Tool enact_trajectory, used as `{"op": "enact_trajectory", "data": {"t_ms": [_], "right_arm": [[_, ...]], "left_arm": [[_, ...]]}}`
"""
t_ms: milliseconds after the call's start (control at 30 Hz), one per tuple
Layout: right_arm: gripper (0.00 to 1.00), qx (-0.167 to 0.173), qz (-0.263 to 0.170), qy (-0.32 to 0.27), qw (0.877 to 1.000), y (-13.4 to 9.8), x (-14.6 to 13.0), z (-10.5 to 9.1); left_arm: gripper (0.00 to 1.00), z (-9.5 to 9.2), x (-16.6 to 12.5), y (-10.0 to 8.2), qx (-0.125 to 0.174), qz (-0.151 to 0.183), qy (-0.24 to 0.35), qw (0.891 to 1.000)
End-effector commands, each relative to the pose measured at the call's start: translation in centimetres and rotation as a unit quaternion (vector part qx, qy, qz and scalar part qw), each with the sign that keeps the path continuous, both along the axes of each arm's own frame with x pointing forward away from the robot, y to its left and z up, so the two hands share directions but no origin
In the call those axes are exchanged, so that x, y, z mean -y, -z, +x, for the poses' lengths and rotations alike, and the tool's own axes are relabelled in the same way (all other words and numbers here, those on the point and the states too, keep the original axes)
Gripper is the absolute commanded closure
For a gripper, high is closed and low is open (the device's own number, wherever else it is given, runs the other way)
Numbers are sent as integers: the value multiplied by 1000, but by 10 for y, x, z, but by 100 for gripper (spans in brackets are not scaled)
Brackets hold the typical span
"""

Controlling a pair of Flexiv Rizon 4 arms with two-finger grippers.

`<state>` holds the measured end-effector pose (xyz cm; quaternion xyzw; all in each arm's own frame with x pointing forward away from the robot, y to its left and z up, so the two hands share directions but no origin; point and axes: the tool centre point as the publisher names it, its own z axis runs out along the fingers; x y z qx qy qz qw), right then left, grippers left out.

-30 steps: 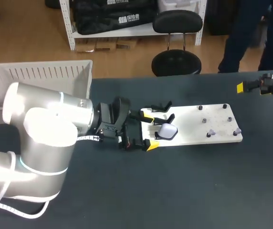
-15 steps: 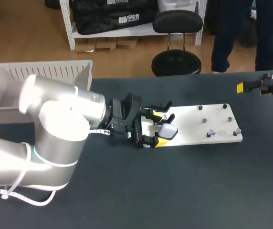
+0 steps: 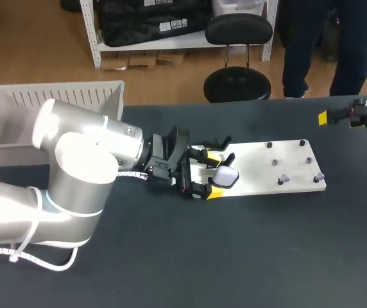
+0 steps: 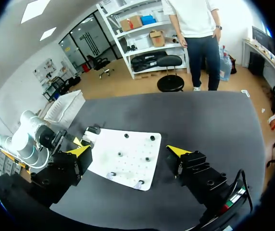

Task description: Pick up each earbud case from the left stands, insert the matching earbuds, close the lid, and place the case in the box.

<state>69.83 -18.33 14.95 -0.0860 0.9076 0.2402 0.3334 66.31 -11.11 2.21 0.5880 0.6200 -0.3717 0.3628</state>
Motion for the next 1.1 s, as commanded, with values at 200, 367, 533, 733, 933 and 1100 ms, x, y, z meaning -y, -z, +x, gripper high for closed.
{"op": "enact_trajectory", "data": {"t_ms": [200, 367, 533, 733, 933, 1100], "right_arm": [[0, 0, 0, -1, 1000, 0, 0, 0], [0, 0, 0, -1, 1000, 0, 0, 0], [0, 0, 0, -1, 1000, 0, 0, 0], [0, 0, 0, -1, 1000, 0, 0, 0], [0, 0, 0, -1, 1000, 0, 0, 0], [0, 0, 0, -1, 1000, 0, 0, 0]], "left_arm": [[13, -1, 6, 5, -6, -6, 5, 1000], [21, -3, 11, 7, -9, -8, 8, 1000], [32, -3, 13, 8, -14, -8, 9, 1000], [40, -3, 13, 10, -18, -10, 8, 1000], [52, -2, 13, 10, -17, -11, 5, 1000], [54, -2, 13, 10, -17, -10, 5, 1000]]}}
